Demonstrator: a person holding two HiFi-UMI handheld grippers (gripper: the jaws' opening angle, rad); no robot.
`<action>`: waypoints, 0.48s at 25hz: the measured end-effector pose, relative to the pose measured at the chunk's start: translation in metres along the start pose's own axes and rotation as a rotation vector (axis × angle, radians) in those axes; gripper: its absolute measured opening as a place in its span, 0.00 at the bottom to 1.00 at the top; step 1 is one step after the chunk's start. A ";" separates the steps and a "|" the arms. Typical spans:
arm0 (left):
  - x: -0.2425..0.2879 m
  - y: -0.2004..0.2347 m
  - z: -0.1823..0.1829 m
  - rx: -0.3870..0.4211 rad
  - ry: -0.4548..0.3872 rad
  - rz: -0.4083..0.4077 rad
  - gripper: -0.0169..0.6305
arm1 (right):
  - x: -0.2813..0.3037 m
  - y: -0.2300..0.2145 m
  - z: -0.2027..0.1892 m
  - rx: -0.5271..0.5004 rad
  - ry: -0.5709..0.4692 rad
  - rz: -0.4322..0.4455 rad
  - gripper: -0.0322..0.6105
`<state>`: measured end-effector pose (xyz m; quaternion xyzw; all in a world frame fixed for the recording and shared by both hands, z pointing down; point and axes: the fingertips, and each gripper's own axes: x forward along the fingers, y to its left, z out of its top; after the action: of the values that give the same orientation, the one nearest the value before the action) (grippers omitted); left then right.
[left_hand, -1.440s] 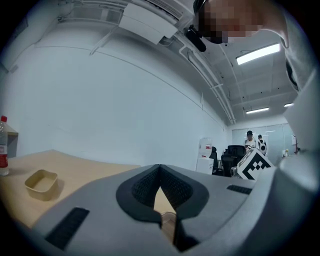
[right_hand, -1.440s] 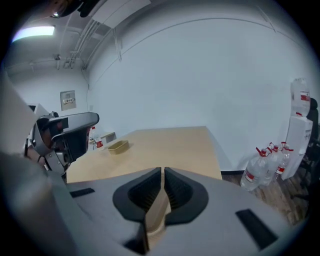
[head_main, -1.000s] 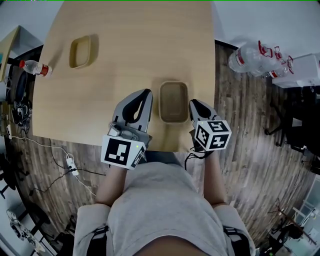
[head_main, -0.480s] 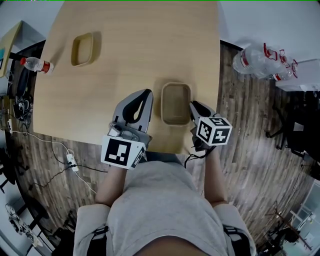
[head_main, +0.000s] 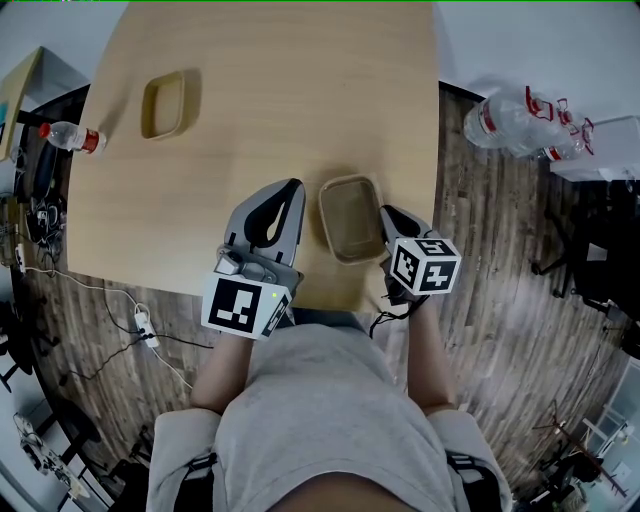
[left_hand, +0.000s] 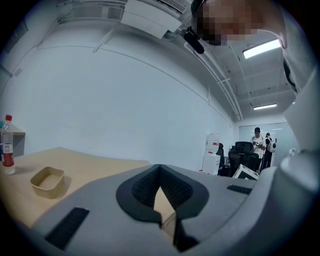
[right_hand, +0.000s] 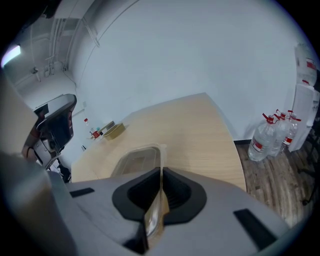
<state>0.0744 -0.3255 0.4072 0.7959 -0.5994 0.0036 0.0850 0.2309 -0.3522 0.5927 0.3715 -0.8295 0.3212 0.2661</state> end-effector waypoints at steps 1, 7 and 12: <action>0.000 0.000 0.000 0.000 0.000 -0.002 0.05 | -0.001 0.000 0.000 -0.006 -0.001 -0.006 0.09; -0.002 0.002 0.003 0.007 -0.001 -0.023 0.05 | -0.012 0.008 0.007 -0.010 -0.038 -0.026 0.08; -0.005 0.005 0.007 0.018 -0.005 -0.054 0.05 | -0.022 0.016 0.016 0.010 -0.095 -0.045 0.08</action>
<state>0.0676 -0.3230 0.4003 0.8124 -0.5780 0.0046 0.0766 0.2281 -0.3456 0.5620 0.4061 -0.8310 0.3012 0.2319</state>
